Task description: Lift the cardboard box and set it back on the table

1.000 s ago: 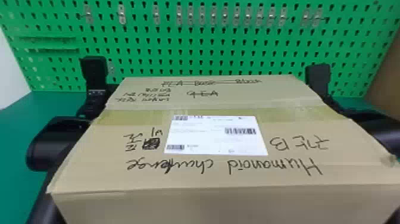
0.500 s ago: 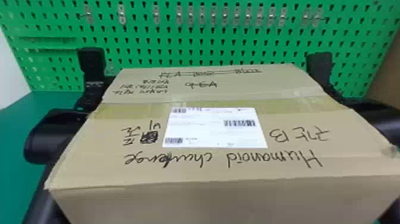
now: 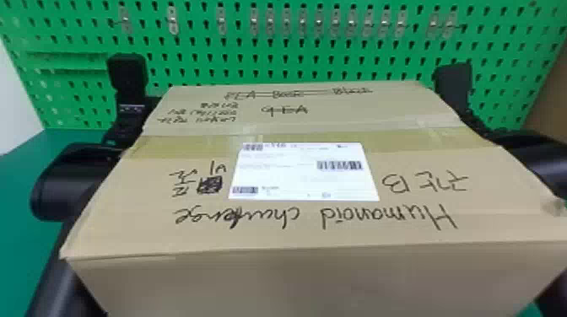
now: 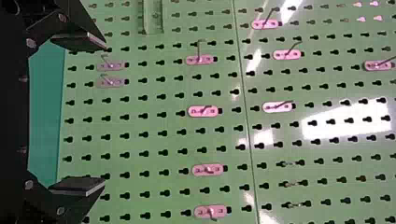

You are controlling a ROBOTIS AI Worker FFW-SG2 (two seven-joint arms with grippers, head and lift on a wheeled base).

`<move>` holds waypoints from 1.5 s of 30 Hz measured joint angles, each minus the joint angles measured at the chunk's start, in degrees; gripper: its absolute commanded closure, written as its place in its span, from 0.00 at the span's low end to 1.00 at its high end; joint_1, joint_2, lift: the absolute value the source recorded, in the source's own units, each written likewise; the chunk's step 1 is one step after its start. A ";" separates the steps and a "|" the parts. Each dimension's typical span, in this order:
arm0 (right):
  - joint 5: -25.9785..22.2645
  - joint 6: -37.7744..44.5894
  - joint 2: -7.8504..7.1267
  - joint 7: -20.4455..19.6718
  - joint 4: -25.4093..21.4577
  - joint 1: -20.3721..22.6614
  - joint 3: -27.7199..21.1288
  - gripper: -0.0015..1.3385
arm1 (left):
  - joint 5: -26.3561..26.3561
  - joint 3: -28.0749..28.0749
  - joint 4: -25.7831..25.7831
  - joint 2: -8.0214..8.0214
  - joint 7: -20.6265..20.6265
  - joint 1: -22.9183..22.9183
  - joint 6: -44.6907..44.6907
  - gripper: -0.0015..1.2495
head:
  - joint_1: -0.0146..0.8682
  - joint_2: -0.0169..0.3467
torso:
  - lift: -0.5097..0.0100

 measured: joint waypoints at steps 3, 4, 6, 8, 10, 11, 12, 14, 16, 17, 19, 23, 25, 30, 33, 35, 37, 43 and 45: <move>0.04 0.00 0.06 0.00 0.00 -0.26 0.14 0.06 | -0.08 -0.10 -0.11 0.06 0.01 -0.41 0.00 0.19 | 0.66 0.19 | 0.63; 0.05 0.00 0.07 0.00 0.00 -0.34 0.18 0.06 | -0.11 -0.13 -0.13 0.07 0.01 -0.53 0.00 0.19 | 0.66 0.19 | 0.63; 0.05 -0.02 0.09 0.00 0.00 -0.51 0.25 0.06 | -0.14 -0.21 -0.19 0.12 0.01 -0.74 0.00 0.19 | 0.66 0.19 | 0.63; 0.05 -0.04 0.10 0.00 0.00 -0.66 0.29 0.07 | -0.17 -0.25 -0.23 0.15 0.00 -0.90 0.00 0.19 | 0.66 0.19 | 0.63; 0.05 -0.07 0.10 0.00 0.00 -0.81 0.34 0.06 | -0.21 -0.27 -0.27 0.16 0.00 -1.05 0.00 0.19 | 0.66 0.19 | 0.63; 0.05 -0.09 0.10 0.00 0.00 -0.87 0.36 0.06 | -0.23 -0.28 -0.29 0.16 0.00 -1.10 0.00 0.19 | 0.66 0.19 | 0.63; 0.05 -0.11 0.10 0.00 0.00 -0.93 0.37 0.06 | -0.24 -0.28 -0.30 0.16 0.00 -1.15 0.00 0.19 | 0.66 0.19 | 0.63; 0.05 -0.13 0.10 0.00 0.00 -1.07 0.41 0.06 | -0.26 -0.30 -0.32 0.16 0.00 -1.31 0.00 0.19 | 0.66 0.19 | 0.63; 0.05 -0.14 0.10 0.00 0.00 -1.22 0.48 0.06 | -0.29 -0.34 -0.33 0.17 0.00 -1.49 0.00 0.19 | 0.66 0.19 | 0.63; 0.05 -0.14 0.10 0.00 0.00 -1.28 0.51 0.06 | -0.31 -0.36 -0.33 0.18 0.00 -1.59 0.00 0.19 | 0.66 0.19 | 0.63; 0.05 -0.14 0.10 0.00 0.00 -1.45 0.60 0.06 | -0.33 -0.44 -0.35 0.21 0.00 -1.77 0.00 0.19 | 0.66 0.19 | 0.63; 0.05 -0.14 0.10 0.00 0.00 -1.86 0.77 0.06 | -0.40 -0.65 -0.41 0.27 0.00 -2.13 0.00 0.19 | 0.66 0.19 | 0.63; 0.10 -0.14 0.10 0.00 0.00 -2.08 0.84 0.06 | -0.42 -0.75 -0.42 0.31 0.00 -2.35 0.00 0.19 | 0.66 0.19 | 0.63; 0.23 -0.14 0.10 0.00 0.00 -2.51 0.99 0.06 | -0.51 -0.89 -0.42 0.34 0.06 -2.88 0.00 0.19 | 0.66 0.19 | 0.63; 0.29 -0.16 0.13 0.00 0.00 -2.69 1.05 0.07 | -0.52 -0.91 -0.42 0.34 0.20 -3.13 -0.08 0.19 | 0.66 0.19 | 0.63; 0.30 -0.19 0.21 0.00 0.00 -2.74 1.04 0.06 | -0.52 -0.95 -0.42 0.34 0.30 -3.25 -0.18 0.19 | 0.66 0.19 | 0.63; 0.31 -0.24 0.29 0.00 0.00 -2.83 1.05 0.06 | -0.52 -0.99 -0.43 0.34 0.41 -3.36 -0.28 0.19 | 0.66 0.19 | 0.63; 0.31 -0.36 0.35 0.00 0.00 -3.08 1.19 0.06 | -0.52 -1.08 -0.50 0.34 0.52 -3.51 -0.43 0.19 | 0.66 0.19 | 0.63; 0.31 -0.38 0.35 0.00 0.00 -3.18 1.20 0.07 | -0.52 -1.09 -0.52 0.34 0.55 -3.56 -0.44 0.19 | 0.66 0.19 | 0.63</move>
